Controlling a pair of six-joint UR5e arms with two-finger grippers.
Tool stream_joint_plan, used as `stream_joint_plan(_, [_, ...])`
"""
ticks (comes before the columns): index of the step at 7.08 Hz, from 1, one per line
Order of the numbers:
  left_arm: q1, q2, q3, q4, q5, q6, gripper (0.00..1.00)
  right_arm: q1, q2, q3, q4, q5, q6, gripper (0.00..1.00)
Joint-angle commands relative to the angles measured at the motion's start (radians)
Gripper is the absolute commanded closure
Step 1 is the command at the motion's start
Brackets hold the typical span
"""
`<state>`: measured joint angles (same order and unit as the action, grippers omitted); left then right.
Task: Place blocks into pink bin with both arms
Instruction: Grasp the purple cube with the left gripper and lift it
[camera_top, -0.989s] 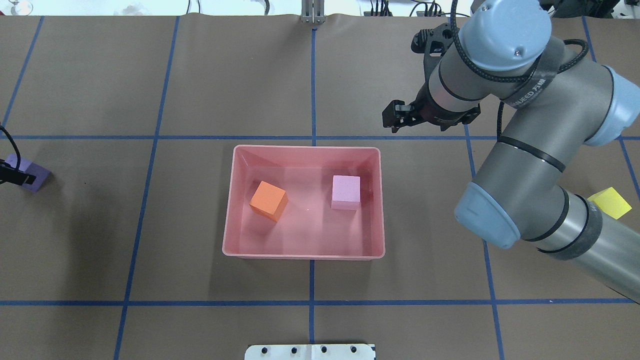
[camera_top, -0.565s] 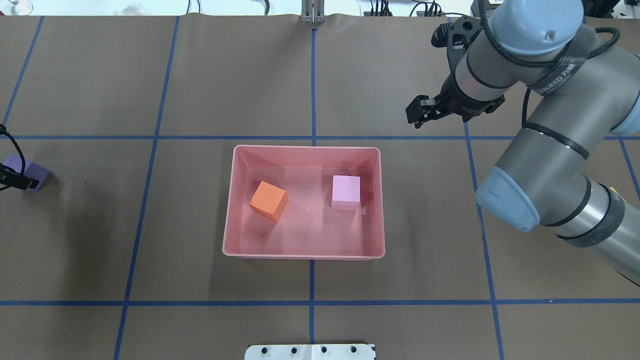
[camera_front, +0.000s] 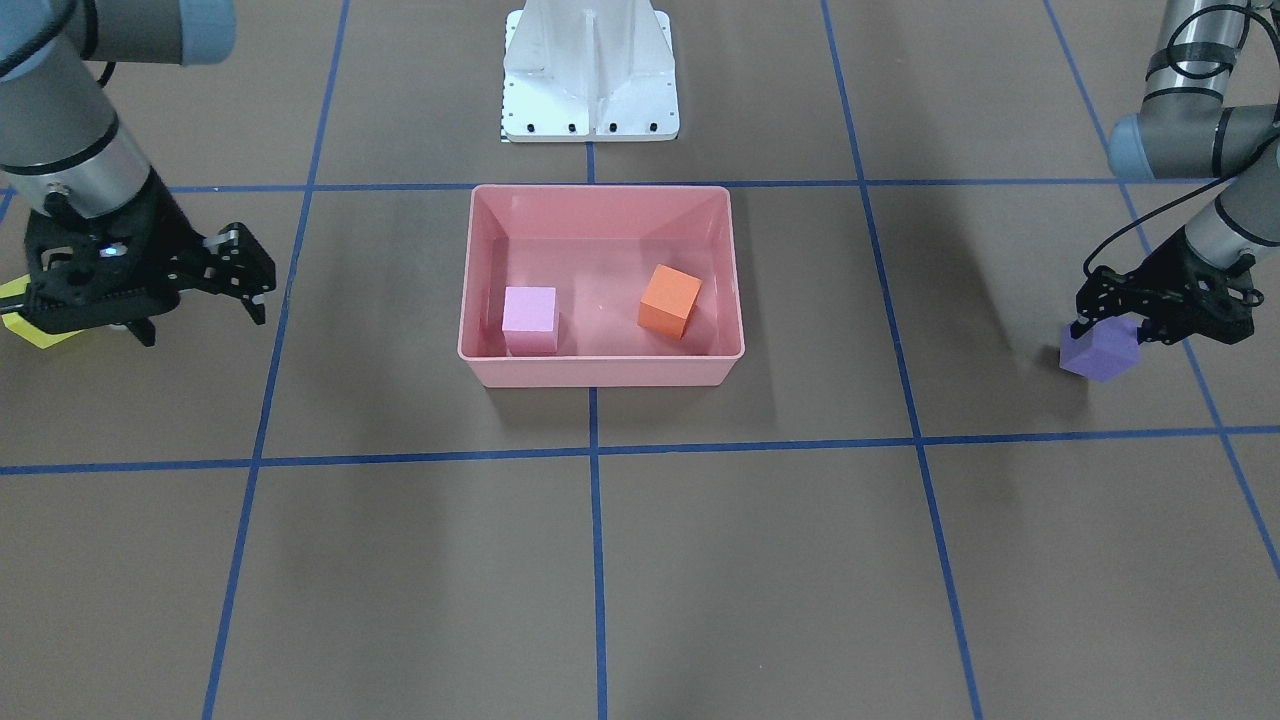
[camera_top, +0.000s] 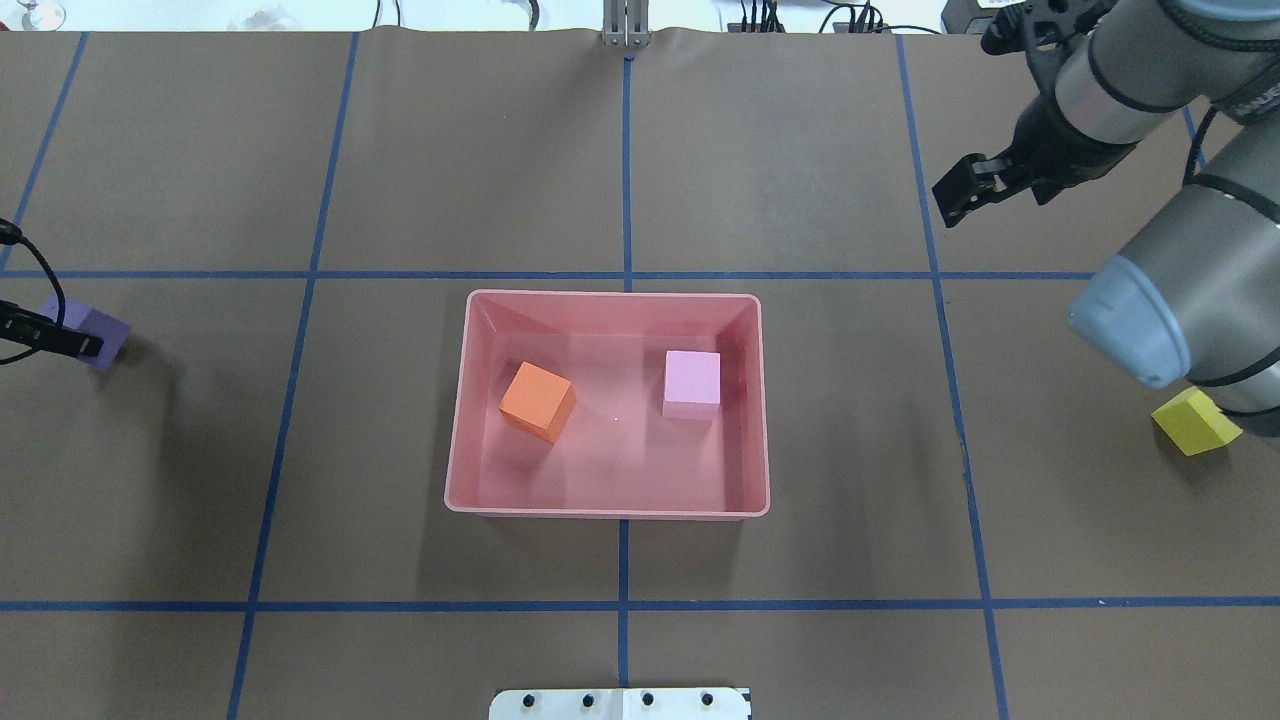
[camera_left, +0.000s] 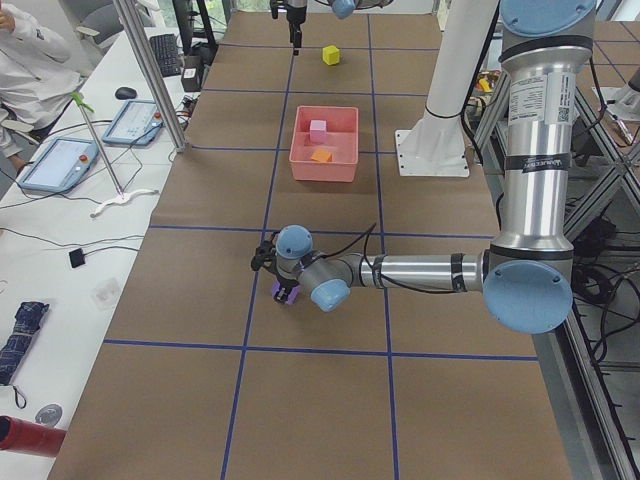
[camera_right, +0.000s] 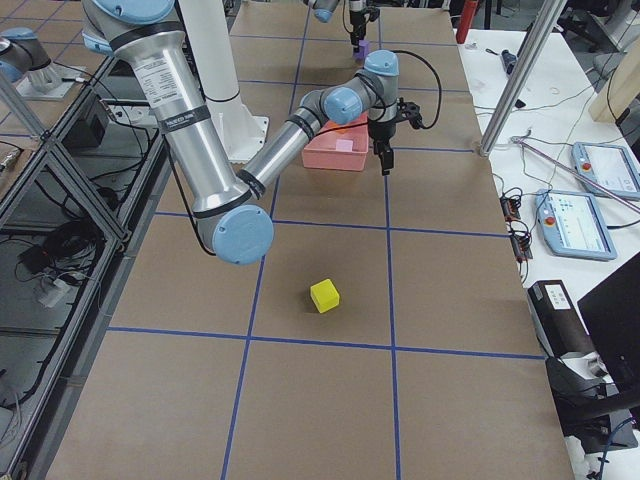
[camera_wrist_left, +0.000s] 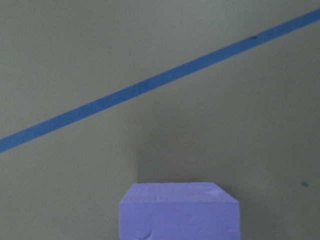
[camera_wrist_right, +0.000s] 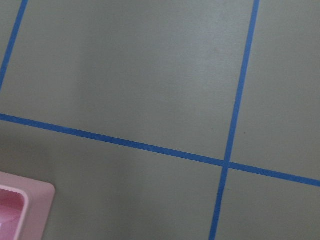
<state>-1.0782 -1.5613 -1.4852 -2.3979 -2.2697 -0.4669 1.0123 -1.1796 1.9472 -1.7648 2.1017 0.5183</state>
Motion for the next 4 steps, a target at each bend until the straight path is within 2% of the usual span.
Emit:
stream_joint_plan(1, [-0.011,-0.092,-0.137,0.186,-0.047,-0.114,0.73,0.095,-0.139,-0.013,0.095,0.058,-0.151,0.00])
stream_joint_plan(3, [0.001,-0.234,-0.347,0.502,-0.040,-0.290,0.73,0.121,-0.269,-0.017,0.227,0.073,-0.187,0.00])
stream_joint_plan(4, [0.026,-0.315,-0.392,0.590,-0.039,-0.376,0.73,0.141,-0.338,-0.022,0.290,0.078,-0.225,0.00])
